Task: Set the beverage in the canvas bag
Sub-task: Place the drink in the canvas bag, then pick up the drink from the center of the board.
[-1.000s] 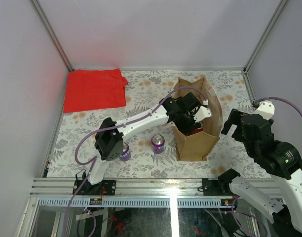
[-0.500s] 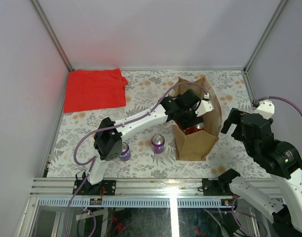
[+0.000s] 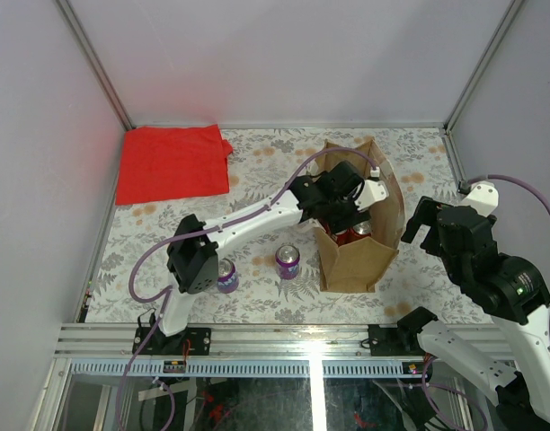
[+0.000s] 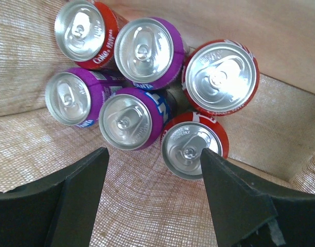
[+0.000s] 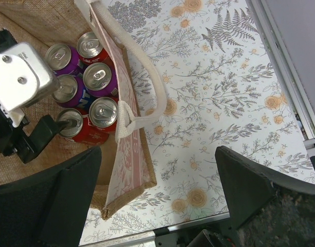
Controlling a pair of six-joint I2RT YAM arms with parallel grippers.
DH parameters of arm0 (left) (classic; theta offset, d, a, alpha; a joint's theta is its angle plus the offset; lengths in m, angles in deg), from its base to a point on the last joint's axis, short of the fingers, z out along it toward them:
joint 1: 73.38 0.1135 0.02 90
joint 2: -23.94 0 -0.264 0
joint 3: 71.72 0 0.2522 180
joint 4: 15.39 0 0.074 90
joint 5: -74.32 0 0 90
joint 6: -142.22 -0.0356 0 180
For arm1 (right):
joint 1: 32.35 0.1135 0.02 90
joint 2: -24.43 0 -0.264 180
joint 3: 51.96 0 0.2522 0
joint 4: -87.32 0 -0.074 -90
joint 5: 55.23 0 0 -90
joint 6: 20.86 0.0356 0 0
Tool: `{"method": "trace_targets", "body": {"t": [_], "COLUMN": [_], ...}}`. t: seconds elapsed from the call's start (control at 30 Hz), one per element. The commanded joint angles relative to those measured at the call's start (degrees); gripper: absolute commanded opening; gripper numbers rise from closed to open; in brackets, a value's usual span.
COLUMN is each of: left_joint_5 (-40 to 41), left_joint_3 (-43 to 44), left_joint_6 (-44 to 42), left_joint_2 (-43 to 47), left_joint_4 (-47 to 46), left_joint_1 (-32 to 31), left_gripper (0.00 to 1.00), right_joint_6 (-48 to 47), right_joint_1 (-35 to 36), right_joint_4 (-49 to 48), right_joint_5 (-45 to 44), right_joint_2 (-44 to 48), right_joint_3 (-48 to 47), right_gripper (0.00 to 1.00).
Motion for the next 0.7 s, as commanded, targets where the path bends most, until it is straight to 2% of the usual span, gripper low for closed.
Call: {"method": "trace_targets", "body": {"t": [0.0,0.23,0.4,0.53,0.67], "left_joint_5": [2.43,5.16,6.09,5.80,3.69], "left_joint_3": [2.96,3.73,2.58,0.92,-2.86], "left_joint_6": [0.47,3.93,8.92,12.91,16.56], "left_joint_2": [3.17,7.97,12.50,17.03,22.64], "left_joint_4": [-5.54,-11.61,-13.97,-15.00,-14.38], "left_joint_1": [0.16,0.80,4.73,11.12,19.36], "left_gripper": [0.71,0.71,0.71,0.71,0.71], "right_joint_6": [0.29,-0.78,-3.91,-10.30,-16.12], "right_joint_1": [0.38,0.37,0.37,0.38,0.37], "right_joint_4": [-1.48,-3.57,-7.04,-12.42,-16.36], "right_joint_5": [-0.21,-0.61,-0.10,3.60,11.02], "right_joint_2": [-0.41,-1.24,-4.70,-14.31,-26.91], "right_joint_3": [-0.31,-0.24,-2.71,-8.47,-20.65], "right_gripper": [0.99,0.99,0.99,0.99,0.99]}}
